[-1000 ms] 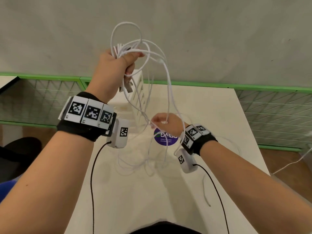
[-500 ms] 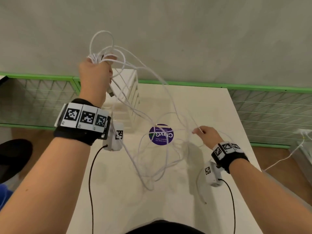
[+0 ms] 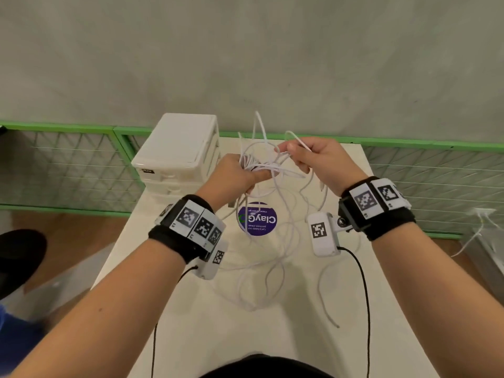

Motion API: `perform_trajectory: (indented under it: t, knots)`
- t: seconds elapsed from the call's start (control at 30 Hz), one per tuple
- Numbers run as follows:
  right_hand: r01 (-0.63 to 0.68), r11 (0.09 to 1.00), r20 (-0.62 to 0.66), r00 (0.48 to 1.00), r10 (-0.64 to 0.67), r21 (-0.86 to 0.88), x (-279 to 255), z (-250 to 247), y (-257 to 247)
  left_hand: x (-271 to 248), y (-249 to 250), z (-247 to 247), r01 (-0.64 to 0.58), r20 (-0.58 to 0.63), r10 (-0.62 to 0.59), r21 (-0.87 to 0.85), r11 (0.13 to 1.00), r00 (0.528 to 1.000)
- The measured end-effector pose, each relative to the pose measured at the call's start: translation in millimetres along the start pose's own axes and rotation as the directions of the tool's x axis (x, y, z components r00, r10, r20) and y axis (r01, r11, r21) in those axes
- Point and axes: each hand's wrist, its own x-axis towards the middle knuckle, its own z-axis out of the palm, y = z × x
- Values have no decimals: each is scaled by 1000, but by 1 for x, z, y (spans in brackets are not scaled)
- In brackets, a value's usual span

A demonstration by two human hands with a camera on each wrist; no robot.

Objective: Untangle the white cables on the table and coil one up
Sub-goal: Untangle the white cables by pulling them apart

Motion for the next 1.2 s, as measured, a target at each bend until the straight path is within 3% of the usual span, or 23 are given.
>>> perform_trajectory:
  t: [0.17, 0.27, 0.43, 0.6, 0.8, 0.87, 1.03, 1.13, 1.2]
  knots:
    - [-73, 997, -40, 996, 74, 22, -2, -10, 13, 3, 2, -11, -26, -97, 22, -44, 999, 995]
    - [-130, 990, -13, 991, 130, -57, -8, -20, 32, 3, 5, -25, -70, -213, 45, -113, 991, 976]
    - [-269, 912, 14, 958, 287, -309, -26, -39, 77, 6, 5, -54, -126, -465, -19, -278, 952, 885]
    - [-354, 838, -77, 932, 356, -415, -44, -53, 110, 6, 6, -60, -206, -566, -2, -304, 930, 824]
    - [-518, 538, -219, 824, 523, -664, -51, -76, 137, 12, -1, -63, -212, -691, -102, -353, 911, 715]
    - [-529, 575, -210, 823, 528, -624, -53, -78, 133, 13, -2, -63, -212, -686, -89, -341, 916, 722]
    - [-419, 800, -163, 907, 388, -429, -39, -69, 88, 16, -6, -57, -174, -636, -30, -255, 951, 771]
    - [-324, 870, -96, 946, 311, -370, -28, -66, 58, 17, -7, -58, -176, -658, -37, -254, 951, 752]
    - [-256, 955, -153, 960, 234, -148, -22, -68, 44, 19, -10, -66, -171, -696, -77, -280, 945, 714]
